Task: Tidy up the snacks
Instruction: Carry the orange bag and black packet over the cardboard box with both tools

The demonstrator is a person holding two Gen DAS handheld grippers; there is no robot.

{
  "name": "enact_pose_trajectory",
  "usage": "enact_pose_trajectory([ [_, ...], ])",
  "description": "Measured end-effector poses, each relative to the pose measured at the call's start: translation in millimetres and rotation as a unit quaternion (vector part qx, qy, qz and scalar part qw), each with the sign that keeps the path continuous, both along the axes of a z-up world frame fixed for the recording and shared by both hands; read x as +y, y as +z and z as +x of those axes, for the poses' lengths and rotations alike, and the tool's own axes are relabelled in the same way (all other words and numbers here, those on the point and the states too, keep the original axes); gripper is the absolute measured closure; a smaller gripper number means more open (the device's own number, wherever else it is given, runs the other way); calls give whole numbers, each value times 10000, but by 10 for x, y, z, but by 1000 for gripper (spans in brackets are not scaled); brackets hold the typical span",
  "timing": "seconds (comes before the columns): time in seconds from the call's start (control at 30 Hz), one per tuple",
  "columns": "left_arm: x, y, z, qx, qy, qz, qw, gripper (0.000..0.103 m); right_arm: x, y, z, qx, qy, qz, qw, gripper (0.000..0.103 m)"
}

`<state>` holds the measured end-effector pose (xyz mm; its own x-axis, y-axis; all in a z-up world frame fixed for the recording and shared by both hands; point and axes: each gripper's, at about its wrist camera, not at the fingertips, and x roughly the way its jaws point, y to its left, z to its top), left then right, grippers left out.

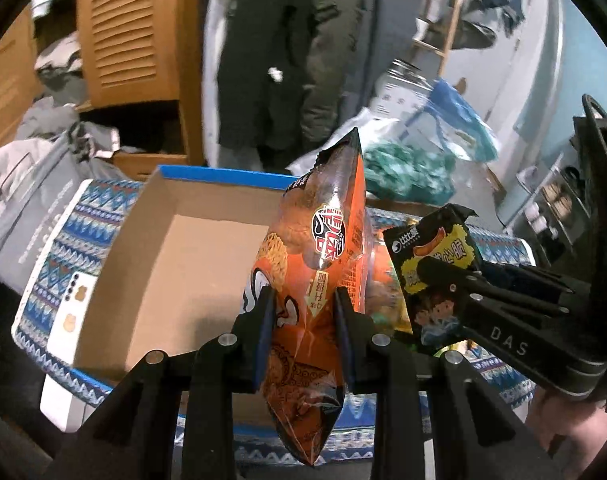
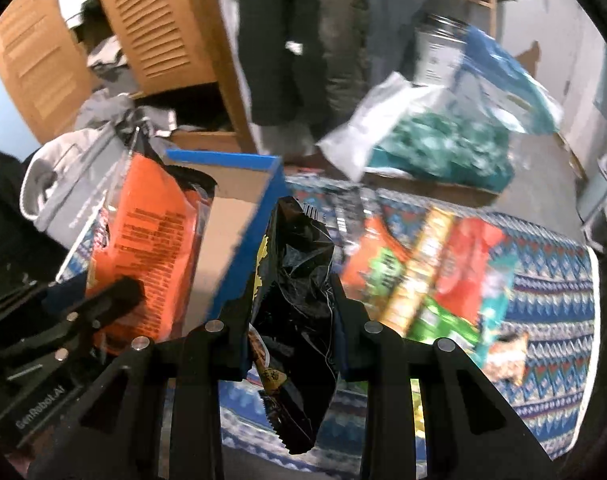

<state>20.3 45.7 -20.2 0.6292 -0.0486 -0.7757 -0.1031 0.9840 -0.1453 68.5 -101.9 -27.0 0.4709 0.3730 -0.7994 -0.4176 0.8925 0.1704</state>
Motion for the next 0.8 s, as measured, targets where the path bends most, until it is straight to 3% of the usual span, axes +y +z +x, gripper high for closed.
enact_pose_trajectory([
  [0.4, 748, -261, -31, 257, 744, -121, 9968, 74, 885, -107, 68, 167, 648, -55, 9977, 73],
  [0.8, 1019, -595, -5, 666, 1045, -210, 9921, 74, 1220, -395, 116, 558, 909, -135, 9942, 72],
])
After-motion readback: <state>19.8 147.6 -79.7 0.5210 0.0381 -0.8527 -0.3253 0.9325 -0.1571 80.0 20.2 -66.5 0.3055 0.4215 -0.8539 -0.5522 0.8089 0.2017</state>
